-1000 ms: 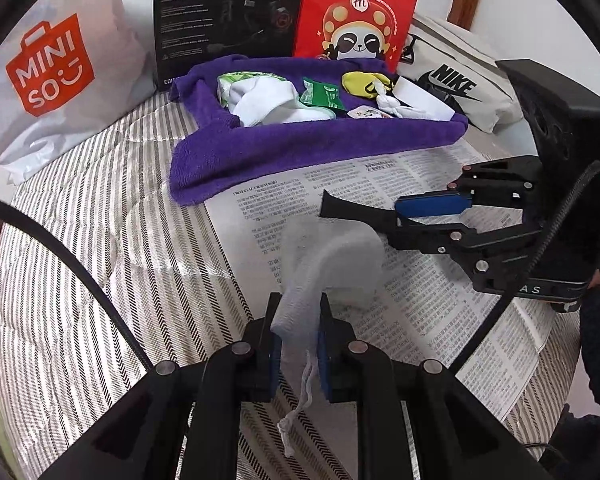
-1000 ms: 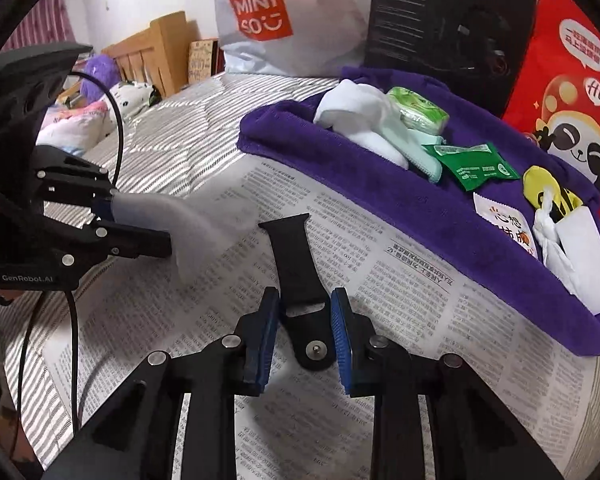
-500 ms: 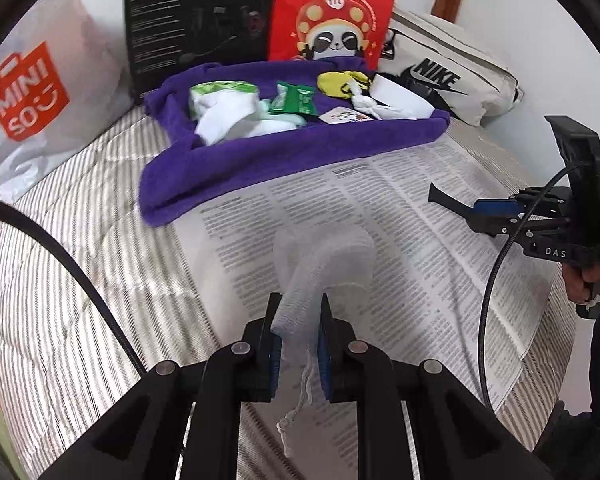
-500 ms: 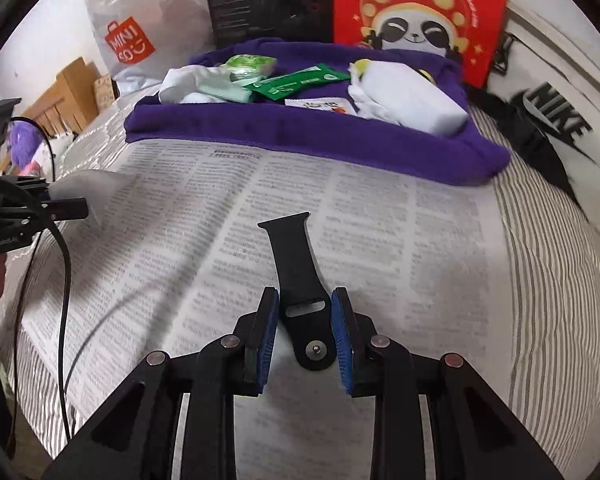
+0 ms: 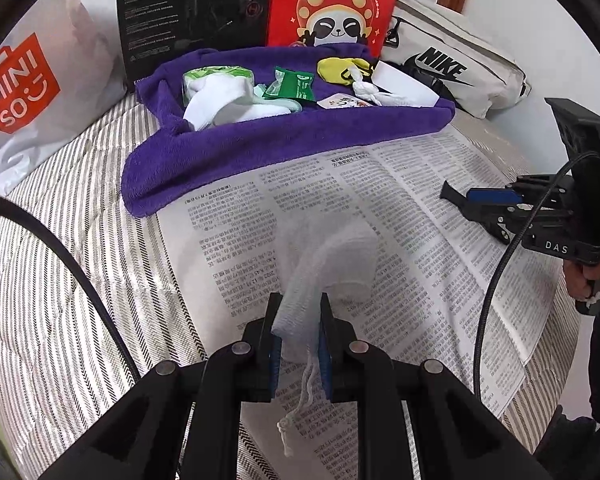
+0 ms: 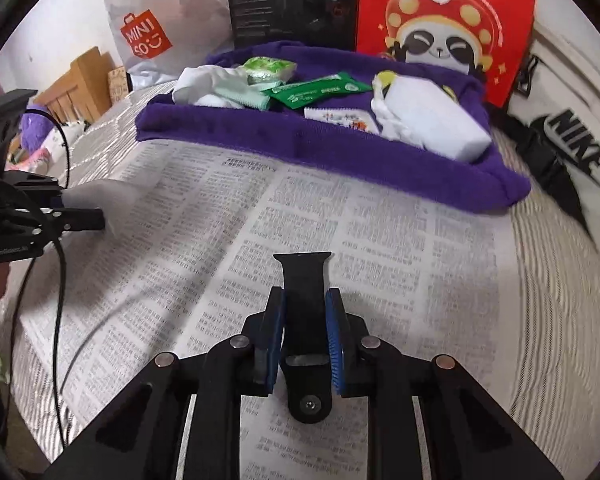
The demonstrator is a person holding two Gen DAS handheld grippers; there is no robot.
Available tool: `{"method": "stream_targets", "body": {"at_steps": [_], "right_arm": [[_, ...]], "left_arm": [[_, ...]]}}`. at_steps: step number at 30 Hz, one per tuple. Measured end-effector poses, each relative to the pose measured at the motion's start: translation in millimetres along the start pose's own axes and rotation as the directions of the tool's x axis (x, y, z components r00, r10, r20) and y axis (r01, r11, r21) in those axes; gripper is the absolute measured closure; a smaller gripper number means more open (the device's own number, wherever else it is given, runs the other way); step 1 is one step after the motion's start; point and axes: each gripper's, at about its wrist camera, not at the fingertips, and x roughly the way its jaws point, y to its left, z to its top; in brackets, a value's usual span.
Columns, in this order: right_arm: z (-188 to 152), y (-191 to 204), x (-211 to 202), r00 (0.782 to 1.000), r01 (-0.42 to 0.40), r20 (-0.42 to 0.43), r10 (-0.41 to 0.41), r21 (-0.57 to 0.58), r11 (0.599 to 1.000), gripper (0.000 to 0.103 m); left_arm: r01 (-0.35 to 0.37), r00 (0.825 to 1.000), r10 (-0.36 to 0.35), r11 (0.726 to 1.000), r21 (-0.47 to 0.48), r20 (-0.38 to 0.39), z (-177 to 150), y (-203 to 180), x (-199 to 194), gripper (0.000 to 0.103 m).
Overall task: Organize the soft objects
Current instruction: 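Carry mesh bag and black strap over the purple towel with both tools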
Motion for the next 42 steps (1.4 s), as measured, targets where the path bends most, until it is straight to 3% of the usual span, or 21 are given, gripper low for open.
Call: {"method": "stream_targets", "body": {"at_steps": [7, 14, 19, 28, 34, 42], "right_arm": [[-10.0, -5.1, -5.1, 1.000, 0.020, -0.025, -0.019, 0.059, 0.998, 0.076], [-9.9, -2.9, -2.8, 0.999, 0.034, -0.006, -0.034, 0.040, 0.999, 0.082], [-6.4, -5.1, -7.3, 1.000, 0.019, -0.020, -0.018, 0.049, 0.999, 0.083], [6.6, -9.9, -32.3, 1.000, -0.001, 0.022, -0.001, 0.067, 0.998, 0.083], [26.5, -11.3, -41.7, 0.998, -0.019, 0.053, 0.016, 0.050, 0.999, 0.083], [71.7, -21.9, -41.3, 0.993, -0.034, 0.114, 0.029, 0.044, 0.998, 0.083]], "left_arm": [[0.007, 1.000, -0.007, 1.000, 0.005, -0.008, 4.1, -3.7, 3.9, 0.086], [0.035, 0.999, -0.035, 0.999, -0.029, 0.005, 7.1, -6.2, 6.7, 0.090], [0.068, 0.997, -0.066, 0.996, -0.062, 0.032, 4.2, -6.7, -9.5, 0.090], [0.064, 0.995, -0.056, 0.994, -0.092, 0.081, 6.5, -2.4, -41.6, 0.090], [0.052, 0.991, -0.040, 0.994, -0.092, 0.125, 25.5, -1.2, -54.9, 0.090], [0.036, 0.988, -0.017, 0.992, -0.121, 0.155, 70.7, 18.6, -43.2, 0.090]]}}
